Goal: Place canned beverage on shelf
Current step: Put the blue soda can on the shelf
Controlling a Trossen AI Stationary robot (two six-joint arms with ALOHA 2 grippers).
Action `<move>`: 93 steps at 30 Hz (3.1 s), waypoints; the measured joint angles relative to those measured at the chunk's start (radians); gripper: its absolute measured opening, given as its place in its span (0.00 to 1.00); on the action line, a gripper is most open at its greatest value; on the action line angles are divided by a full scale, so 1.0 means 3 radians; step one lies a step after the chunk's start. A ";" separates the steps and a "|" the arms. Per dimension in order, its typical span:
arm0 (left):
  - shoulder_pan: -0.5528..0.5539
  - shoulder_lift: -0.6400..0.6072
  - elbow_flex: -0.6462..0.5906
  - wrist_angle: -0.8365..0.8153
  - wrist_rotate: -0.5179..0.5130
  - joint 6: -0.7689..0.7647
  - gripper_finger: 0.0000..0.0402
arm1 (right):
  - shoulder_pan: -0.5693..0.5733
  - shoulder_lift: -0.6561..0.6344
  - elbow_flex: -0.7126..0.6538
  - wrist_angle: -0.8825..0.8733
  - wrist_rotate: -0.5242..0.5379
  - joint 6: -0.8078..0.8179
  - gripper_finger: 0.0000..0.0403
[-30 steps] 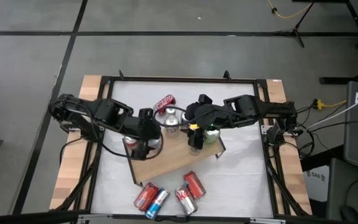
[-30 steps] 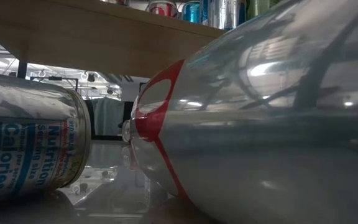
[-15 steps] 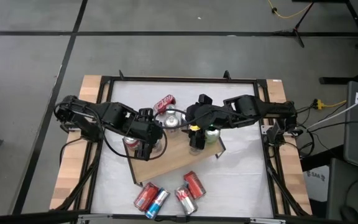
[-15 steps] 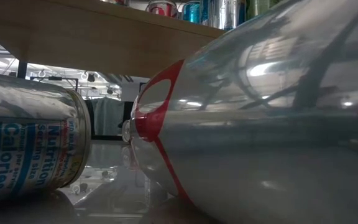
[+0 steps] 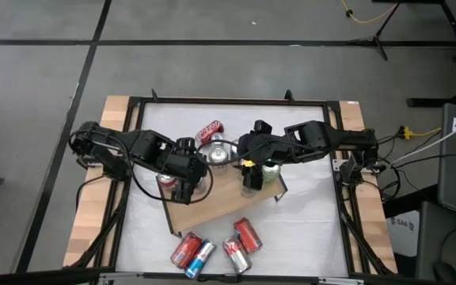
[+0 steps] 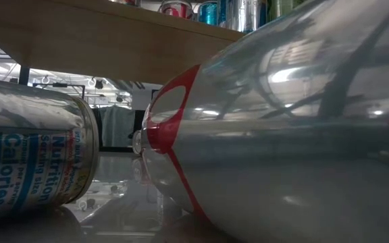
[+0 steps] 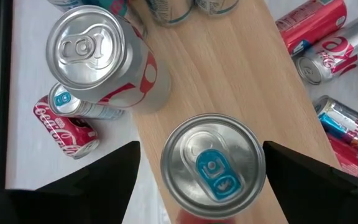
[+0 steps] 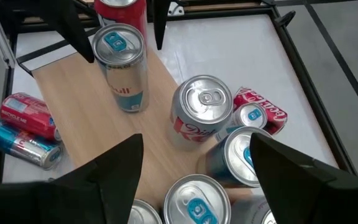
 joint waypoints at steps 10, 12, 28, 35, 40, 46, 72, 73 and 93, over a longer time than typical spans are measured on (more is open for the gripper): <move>0.0001 0.0144 -0.0001 -0.0018 0.0111 0.0010 0.81 | 0.0001 0.0000 0.0000 0.0003 -0.0001 0.0000 0.71; 0.0001 0.0135 -0.0001 0.0000 0.0097 0.0007 0.80 | 0.0000 0.0000 0.0000 0.0003 -0.0001 0.0000 0.71; 0.0130 0.0134 -0.0001 0.0013 0.0075 0.0029 0.53 | 0.0000 0.0000 0.0000 0.0003 -0.0001 0.0000 0.71; 0.0277 0.0134 -0.0001 0.0010 0.0044 0.0116 0.56 | 0.0001 0.0000 0.0000 0.0003 -0.0001 0.0000 0.71; 0.0380 0.0134 -0.0001 0.0006 -0.0065 0.0128 0.56 | 0.0000 0.0000 0.0000 0.0003 -0.0001 0.0000 0.71; 0.0465 0.0134 -0.0001 -0.0001 -0.0107 0.0132 0.56 | 0.0000 0.0001 0.0000 0.0003 -0.0001 0.0000 0.71; 0.0472 0.0137 -0.0001 0.0192 -0.0002 0.0216 0.56 | 0.0000 0.0004 0.0000 0.0003 -0.0001 0.0000 0.71; 0.0472 0.0137 -0.0001 0.0192 -0.0002 0.0216 0.57 | 0.0001 0.0004 0.0000 0.0003 -0.0001 0.0000 0.71; 0.0472 0.0137 -0.0001 0.0216 -0.0019 0.0215 0.66 | 0.0001 0.0004 0.0000 0.0003 -0.0001 0.0000 0.71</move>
